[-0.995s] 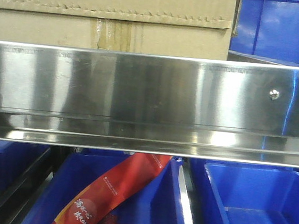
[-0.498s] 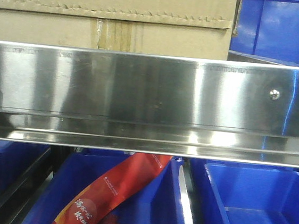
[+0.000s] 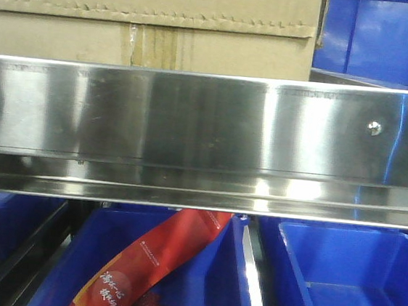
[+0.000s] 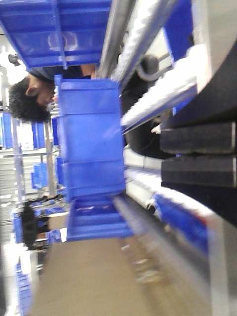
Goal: Grab carton from right shelf to conveyor
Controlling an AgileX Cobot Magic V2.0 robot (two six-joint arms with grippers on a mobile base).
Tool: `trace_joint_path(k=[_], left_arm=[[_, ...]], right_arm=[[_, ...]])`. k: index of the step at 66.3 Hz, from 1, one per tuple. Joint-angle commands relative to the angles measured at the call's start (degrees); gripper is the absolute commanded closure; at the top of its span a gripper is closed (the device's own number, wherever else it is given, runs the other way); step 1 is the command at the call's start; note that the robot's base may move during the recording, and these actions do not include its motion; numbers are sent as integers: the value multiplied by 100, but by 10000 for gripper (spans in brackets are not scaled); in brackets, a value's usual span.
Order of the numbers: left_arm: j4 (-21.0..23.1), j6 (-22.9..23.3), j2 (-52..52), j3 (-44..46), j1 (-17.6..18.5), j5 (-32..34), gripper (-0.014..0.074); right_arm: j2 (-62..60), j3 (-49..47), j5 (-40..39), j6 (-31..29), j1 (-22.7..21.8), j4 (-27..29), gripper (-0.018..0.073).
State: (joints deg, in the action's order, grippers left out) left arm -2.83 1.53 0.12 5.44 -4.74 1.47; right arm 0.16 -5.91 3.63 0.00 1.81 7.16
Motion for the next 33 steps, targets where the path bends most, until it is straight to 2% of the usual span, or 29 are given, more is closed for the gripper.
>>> trace_joint_path(k=[1,6,10,15,18,24,27,30,33], left_arm=[[-21,-9,-12,612,-1,-616,566],[-21,-9,177,1098,-1,-999,477],[-21,-9,370,1452,8,-1124,377],[-21,-9,658,1765,136,-1124,262],[-21,-9,824,1872,260,-1124,227],[-21,-9,1133,2052,521,-1114,213],[-21,-9,1287,2127,632,-1123,213],[-21,-9,1491,2266,740,-1123,213],[-21,-9,1735,2441,861,-1123,213]], right_arm=[[-16,-731,509,41,-7,73,636],[154,-1356,886,41,4,73,620],[361,-1718,967,41,4,73,561],[760,-2064,967,41,4,73,400],[944,-2178,967,41,4,73,307],[1348,-2319,967,41,4,73,102],[1511,-2381,967,0,4,73,33],[1673,-2493,967,0,15,73,-8],[1883,-2633,967,0,53,73,2]])
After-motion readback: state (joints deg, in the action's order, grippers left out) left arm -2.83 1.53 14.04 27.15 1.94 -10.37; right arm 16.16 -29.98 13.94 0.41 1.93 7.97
